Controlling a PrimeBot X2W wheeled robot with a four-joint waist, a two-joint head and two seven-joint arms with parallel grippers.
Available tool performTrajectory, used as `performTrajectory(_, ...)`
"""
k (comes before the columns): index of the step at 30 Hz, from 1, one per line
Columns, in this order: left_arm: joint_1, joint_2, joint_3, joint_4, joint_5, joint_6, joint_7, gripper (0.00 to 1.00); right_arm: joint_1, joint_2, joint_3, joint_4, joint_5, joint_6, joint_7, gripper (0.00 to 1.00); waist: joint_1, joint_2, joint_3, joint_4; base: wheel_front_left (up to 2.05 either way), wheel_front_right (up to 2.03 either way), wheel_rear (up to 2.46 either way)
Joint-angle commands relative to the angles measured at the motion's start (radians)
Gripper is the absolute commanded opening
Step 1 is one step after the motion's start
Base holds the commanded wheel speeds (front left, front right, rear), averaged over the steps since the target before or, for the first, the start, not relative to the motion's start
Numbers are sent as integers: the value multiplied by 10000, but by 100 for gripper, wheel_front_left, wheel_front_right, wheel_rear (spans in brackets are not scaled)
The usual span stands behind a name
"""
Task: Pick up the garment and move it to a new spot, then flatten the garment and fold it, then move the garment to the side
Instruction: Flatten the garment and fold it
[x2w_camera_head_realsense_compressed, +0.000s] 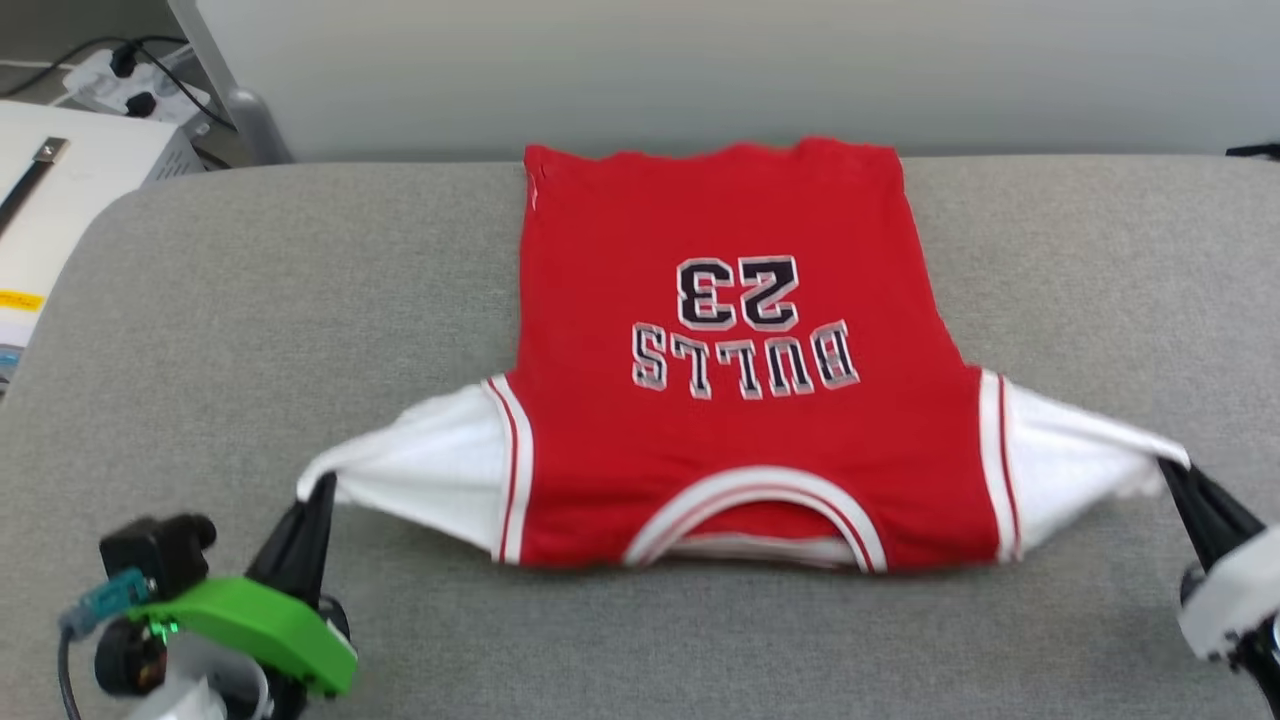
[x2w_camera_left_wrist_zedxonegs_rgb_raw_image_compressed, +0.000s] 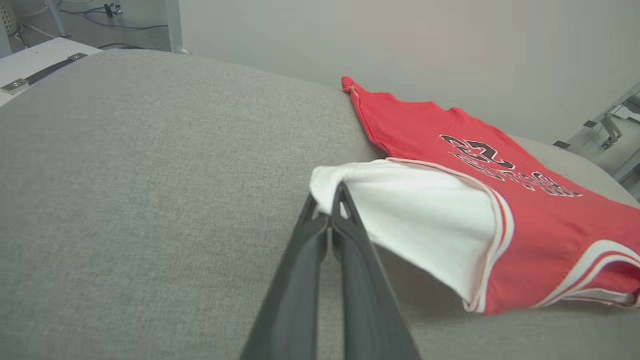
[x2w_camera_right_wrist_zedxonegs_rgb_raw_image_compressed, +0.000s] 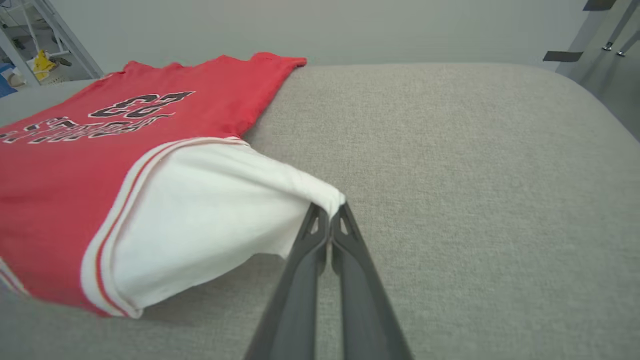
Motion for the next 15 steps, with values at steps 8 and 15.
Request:
performTrajectory(8,1750,-139,-55,-55,66,428,-58,0,2798,480,-1721,-875,-396,-11,1316,0,2,0,-403,140,0,0,0)
performTrajectory(15,2168,-446,-126,297,228,372,-58,0,4276,1013,-2697,-1612,-670,-11,2786,0,2,0,-356,277,0,0,0)
